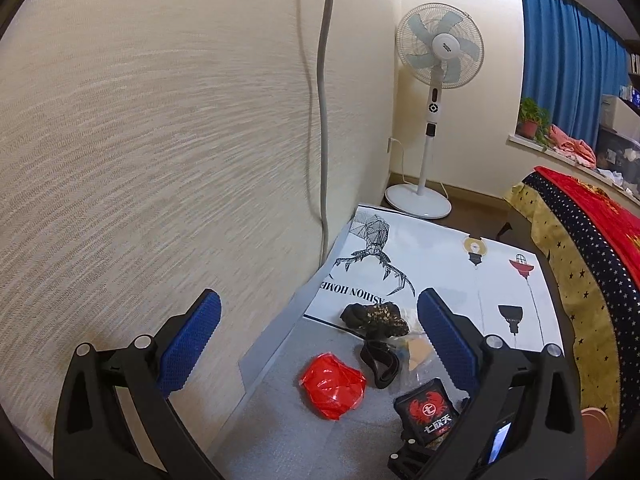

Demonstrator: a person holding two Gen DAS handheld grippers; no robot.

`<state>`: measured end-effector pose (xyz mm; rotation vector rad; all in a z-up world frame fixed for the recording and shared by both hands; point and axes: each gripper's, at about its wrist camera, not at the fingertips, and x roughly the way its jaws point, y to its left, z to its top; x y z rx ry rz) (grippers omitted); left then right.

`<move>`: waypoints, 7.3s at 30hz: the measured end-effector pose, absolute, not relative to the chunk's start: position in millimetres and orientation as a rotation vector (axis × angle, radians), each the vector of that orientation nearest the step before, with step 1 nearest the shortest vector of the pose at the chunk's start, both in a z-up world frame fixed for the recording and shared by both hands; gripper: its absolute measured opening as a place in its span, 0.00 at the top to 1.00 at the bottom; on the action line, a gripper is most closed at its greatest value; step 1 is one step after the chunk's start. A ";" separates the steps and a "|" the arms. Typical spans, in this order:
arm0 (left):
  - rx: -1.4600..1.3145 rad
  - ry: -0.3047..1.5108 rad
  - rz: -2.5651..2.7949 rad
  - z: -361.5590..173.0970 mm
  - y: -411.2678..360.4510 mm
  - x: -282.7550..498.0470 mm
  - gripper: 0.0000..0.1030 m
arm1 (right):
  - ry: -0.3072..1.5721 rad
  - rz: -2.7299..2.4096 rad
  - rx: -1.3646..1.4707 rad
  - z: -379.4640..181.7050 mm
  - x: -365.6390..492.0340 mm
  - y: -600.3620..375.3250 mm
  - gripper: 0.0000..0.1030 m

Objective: Collect trash
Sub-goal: 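Grasp the black crab-print packet with the right tool, then grasp the black cloth with the left tool while the right tool holds the packet, then carry both items over the wastebasket and open both tools to drop them, then move both tools back toward the table, then grasp the white crumpled plastic with the right tool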

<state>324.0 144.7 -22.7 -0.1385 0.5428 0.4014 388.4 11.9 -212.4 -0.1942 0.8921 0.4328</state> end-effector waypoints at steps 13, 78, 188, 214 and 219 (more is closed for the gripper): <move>-0.156 0.562 0.406 -29.4 150.8 328.2 0.08 | 0.822 0.438 -0.155 -191.4 371.1 -10.8 0.53; -0.100 0.462 0.020 -4.2 53.0 330.3 0.95 | 0.602 0.257 -0.040 -33.2 252.4 -254.9 0.52; 0.088 0.573 0.321 -11.8 80.8 298.9 0.08 | 0.652 0.114 0.079 -50.9 273.9 -229.9 0.10; -0.054 0.576 0.440 -17.6 152.2 315.4 0.08 | 0.730 0.347 -0.026 -188.5 524.8 -9.4 0.12; -0.056 0.574 0.440 -19.1 153.7 315.4 0.08 | 0.766 0.367 -0.054 -193.7 541.4 5.9 0.12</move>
